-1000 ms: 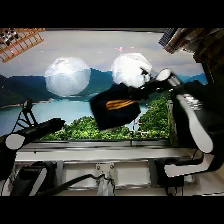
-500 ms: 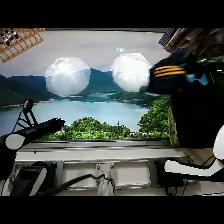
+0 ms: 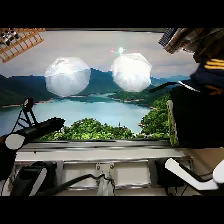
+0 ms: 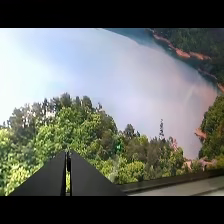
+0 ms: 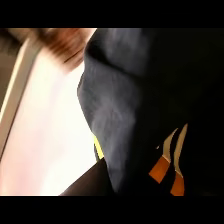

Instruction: Fold the clothes and pants, and hang the long-sleeved shirts on hangers.

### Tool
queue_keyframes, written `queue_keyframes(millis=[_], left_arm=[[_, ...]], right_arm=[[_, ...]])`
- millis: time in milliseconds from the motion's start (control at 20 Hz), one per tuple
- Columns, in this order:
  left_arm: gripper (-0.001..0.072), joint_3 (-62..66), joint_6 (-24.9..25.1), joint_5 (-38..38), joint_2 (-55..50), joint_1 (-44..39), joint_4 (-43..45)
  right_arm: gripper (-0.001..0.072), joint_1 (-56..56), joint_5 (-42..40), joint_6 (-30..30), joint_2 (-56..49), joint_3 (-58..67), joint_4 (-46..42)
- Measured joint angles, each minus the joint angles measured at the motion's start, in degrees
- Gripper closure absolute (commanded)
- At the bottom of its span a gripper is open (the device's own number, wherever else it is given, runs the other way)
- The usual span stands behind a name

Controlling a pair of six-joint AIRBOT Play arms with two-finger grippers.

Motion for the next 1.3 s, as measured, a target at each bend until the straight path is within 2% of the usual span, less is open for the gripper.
queue_keyframes(millis=[150, 350, 550, 700, 750, 800, 850, 900, 1050, 1300], left_arm=[[0.0699, 0.0, 1.1, 0.0, 0.0, 0.0, -0.2], [0.0699, 0.0, 3.1, -0.5, 0.0, 0.0, -2.4], [0.0698, 0.0, 4.5, -1.4, 0.0, 0.0, -3.9], [0.0698, 0.0, 4.8, -1.8, 0.0, 0.0, -4.2], [0.0699, 0.0, 4.9, -2.0, 0.0, 0.0, -4.3], [0.0698, 0.0, 5.0, -2.1, 0.0, 0.0, -4.4], [0.0698, 0.0, 5.0, -2.1, 0.0, 0.0, -4.4], [0.0699, 0.0, 5.0, -2.3, 0.0, 0.0, -4.5], [0.0698, 0.1, 6.7, -2.7, 0.0, 0.0, -4.5], [0.0698, 3.8, 11.4, -4.8, 0.0, 0.0, -4.5]], right_arm=[[0.0679, -2.8, 1.6, 5.0, 7.0, -10.0, -4.5], [0.0677, -7.3, 2.1, 7.3, 15.3, -27.1, -7.4], [0.0675, -13.4, 0.7, 2.7, 19.1, -38.9, -9.0], [0.0667, -15.8, -1.9, 0.4, 19.9, -42.8, -8.0], [0.0602, -16.2, -2.6, -0.2, 19.9, -43.5, -7.4], [0.0495, -16.5, -3.1, -0.5, 19.9, -44.0, -7.1], [0.0330, -16.7, -3.3, -0.9, 19.9, -44.3, -7.0], [0.0251, -16.9, -3.4, -1.3, 19.9, -44.5, -7.1], [0.0166, -17.1, -2.4, -4.0, 20.0, -44.1, -6.7], [0.0167, -17.2, 6.3, -11.4, 20.0, -36.2, -8.0]])
